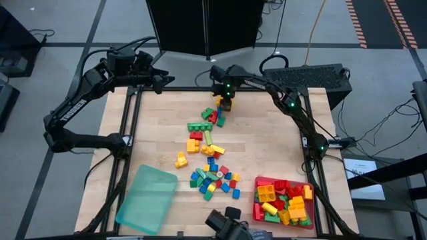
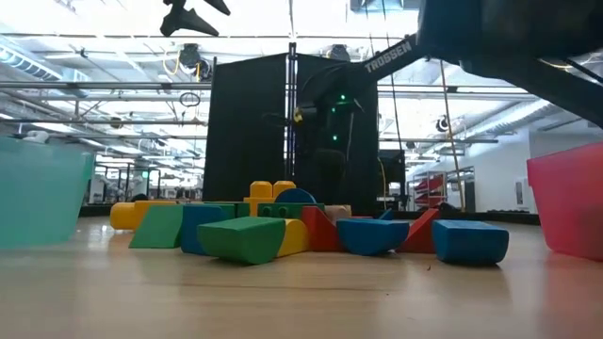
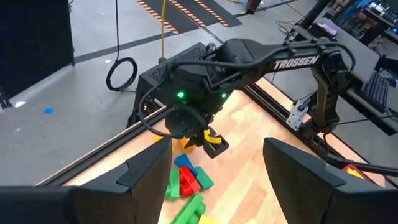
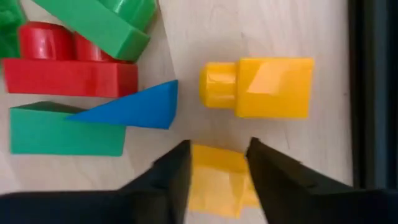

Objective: Sort blocks by size
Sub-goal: Put the 1-stud yellow game piece into the pink bin

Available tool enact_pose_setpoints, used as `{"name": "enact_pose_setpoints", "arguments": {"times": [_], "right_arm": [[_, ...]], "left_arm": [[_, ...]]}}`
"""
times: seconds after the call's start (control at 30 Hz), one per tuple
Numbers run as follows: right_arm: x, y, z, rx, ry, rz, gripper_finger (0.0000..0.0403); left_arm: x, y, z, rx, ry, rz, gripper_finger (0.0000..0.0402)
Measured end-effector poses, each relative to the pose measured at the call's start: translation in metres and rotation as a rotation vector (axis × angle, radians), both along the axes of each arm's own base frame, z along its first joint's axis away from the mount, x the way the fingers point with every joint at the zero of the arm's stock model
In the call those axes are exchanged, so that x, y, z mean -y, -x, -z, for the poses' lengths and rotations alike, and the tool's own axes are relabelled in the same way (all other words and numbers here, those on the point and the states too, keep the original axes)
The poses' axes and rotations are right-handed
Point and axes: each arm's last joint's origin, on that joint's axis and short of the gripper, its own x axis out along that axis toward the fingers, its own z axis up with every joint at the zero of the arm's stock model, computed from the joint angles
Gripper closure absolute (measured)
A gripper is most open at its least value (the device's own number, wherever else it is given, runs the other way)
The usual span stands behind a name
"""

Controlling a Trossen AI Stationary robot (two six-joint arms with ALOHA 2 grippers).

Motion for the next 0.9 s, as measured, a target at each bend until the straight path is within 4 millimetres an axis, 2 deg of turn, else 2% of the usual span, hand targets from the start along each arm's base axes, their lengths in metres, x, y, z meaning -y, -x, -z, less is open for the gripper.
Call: {"name": "enact_pose_setpoints", "arguments": {"times": [0.2, 0.27, 0.33, 0.43, 0.53, 0.73, 0.8, 0.9], "right_arm": [[-0.001, 0.000, -0.020, 0.013, -0.004, 0.006, 0.0371], [-0.001, -0.001, -0.024, 0.028, 0.005, 0.005, 0.0392], [-0.001, -0.002, -0.027, 0.036, 0.008, 0.005, 0.0390], [-0.002, 0.001, -0.028, 0.010, -0.014, 0.027, 0.0348], [-0.005, 0.006, -0.027, -0.047, -0.047, 0.089, 0.0272], [-0.003, 0.008, -0.027, -0.060, -0.116, 0.511, 0.0116], [-0.003, 0.007, -0.027, -0.052, -0.135, 0.662, 0.0087], [-0.001, 0.004, -0.027, -0.018, -0.114, 0.852, 0.0072]], "left_arm": [[0.000, 0.000, 0.000, -0.010, -0.021, 0.011, 0.0146], [0.000, 0.000, 0.000, -0.013, -0.022, 0.013, 0.0146], [0.000, 0.000, 0.001, -0.022, -0.031, 0.020, 0.0146], [0.000, 0.000, 0.001, -0.029, -0.035, 0.023, 0.0146], [0.000, 0.000, 0.001, -0.030, -0.036, 0.025, 0.0146], [0.001, 0.000, 0.001, -0.030, -0.034, 0.028, 0.0146], [0.001, 0.001, 0.001, -0.037, -0.037, 0.030, 0.0146], [0.001, 0.001, 0.002, -0.044, -0.050, 0.038, 0.0146]]}}
